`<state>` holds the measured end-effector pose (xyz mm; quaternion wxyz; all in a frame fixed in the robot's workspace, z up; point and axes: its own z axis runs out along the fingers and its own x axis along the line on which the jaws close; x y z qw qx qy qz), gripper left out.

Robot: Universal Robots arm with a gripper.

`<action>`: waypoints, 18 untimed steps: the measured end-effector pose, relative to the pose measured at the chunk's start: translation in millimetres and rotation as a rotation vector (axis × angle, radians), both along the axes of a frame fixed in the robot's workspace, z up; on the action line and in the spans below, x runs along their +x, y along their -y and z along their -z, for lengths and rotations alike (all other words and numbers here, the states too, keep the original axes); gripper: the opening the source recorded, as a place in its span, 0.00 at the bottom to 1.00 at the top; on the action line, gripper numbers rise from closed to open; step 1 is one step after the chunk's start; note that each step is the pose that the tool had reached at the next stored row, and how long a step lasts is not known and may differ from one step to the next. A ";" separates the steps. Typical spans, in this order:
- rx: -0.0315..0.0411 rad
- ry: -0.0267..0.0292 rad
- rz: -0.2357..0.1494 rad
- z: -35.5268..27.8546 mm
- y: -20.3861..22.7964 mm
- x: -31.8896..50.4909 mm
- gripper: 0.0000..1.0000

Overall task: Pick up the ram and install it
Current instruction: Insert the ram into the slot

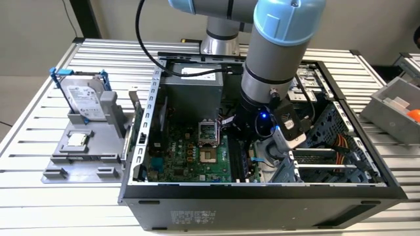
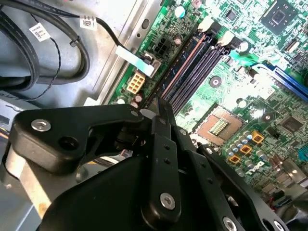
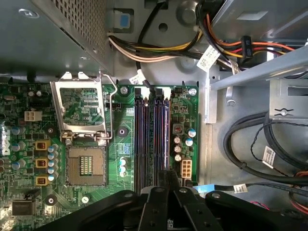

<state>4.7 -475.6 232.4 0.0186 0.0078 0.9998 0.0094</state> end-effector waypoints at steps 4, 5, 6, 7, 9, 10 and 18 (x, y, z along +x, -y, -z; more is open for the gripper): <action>0.0003 0.0000 0.000 0.0 0.0 0.0 0.00; 0.0004 0.0000 0.000 0.0 0.0 0.0 0.00; 0.0004 -0.0001 0.000 -0.4 0.0 0.0 0.00; 0.0002 -0.0002 0.000 -2.1 0.1 0.0 0.00; 0.0019 -0.0004 0.000 -7.5 0.0 0.0 0.00; 0.0034 -0.0004 0.000 -9.1 0.0 0.0 0.00; 0.0352 -0.0050 -0.001 -11.9 0.1 0.0 0.00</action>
